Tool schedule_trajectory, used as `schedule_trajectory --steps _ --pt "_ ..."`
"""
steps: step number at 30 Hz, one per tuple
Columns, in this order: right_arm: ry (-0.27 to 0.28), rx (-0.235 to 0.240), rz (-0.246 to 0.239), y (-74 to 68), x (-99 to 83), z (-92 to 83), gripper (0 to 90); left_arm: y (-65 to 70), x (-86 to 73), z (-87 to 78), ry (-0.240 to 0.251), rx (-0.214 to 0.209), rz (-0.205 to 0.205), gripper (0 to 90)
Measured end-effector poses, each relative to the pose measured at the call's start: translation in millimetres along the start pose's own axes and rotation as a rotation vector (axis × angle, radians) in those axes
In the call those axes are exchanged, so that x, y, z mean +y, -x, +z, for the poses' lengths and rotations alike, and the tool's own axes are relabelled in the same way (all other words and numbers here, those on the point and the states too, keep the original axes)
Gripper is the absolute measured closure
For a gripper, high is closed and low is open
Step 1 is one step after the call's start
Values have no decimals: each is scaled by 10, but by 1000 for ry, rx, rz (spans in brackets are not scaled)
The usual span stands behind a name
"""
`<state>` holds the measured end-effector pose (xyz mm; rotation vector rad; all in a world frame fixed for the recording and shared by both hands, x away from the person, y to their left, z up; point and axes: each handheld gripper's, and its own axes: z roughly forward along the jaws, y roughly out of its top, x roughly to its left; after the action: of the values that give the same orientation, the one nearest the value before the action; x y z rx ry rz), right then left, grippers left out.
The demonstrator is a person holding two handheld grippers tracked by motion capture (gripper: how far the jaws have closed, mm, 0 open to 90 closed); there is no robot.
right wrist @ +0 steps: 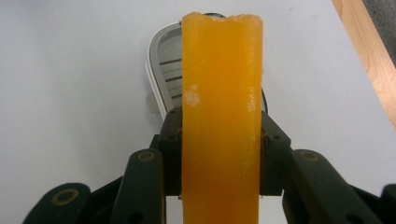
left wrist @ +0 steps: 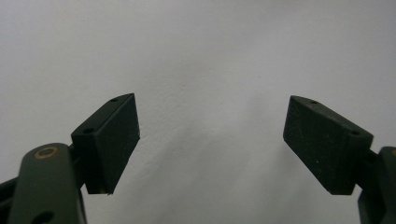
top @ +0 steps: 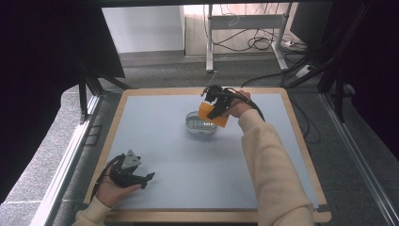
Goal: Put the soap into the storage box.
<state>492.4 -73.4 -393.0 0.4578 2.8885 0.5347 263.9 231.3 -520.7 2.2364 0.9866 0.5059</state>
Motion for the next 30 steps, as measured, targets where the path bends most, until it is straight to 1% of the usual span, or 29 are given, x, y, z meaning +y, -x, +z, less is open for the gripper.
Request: schedule_trajectory --steps 3,7,8,10,13,14,17,18,21,23,25,26,29,30 --pt "-2 2 -2 16 31 24 616 11 12 7 0 -3 5 187" --pt "-17 -4 -26 27 84 56 616 16 16 13 -6 -6 10 186" --pt "-19 -5 -25 26 93 60 616 13 15 11 -4 -6 9 187" --pt "-20 4 -37 33 112 77 616 11 13 10 0 -6 6 187" --pt "-31 2 -65 44 143 102 616 8 12 9 -2 -6 5 187" --pt "-29 6 -62 43 153 114 616 8 12 9 -2 -6 5 187" --pt "-36 9 -76 54 189 145 616 8 14 23 -6 -9 8 187" --pt "-36 14 -70 48 202 155 616 8 14 23 -6 -9 8 187" --pt "-40 17 -95 60 241 187 616 8 13 26 -8 -11 9 187" --pt "-36 27 -95 65 262 207 616 3 9 25 -5 -10 7 187" --pt "-49 29 -115 74 291 222 616 1 8 23 -4 -9 6 187" --pt "-47 29 -114 75 309 233 616 -5 7 20 -6 -9 5 187" --pt "-50 30 -139 90 349 261 616 -7 4 18 -5 -8 4 187" --pt "-46 36 -139 89 358 278 616 -9 3 18 -6 -8 4 187"
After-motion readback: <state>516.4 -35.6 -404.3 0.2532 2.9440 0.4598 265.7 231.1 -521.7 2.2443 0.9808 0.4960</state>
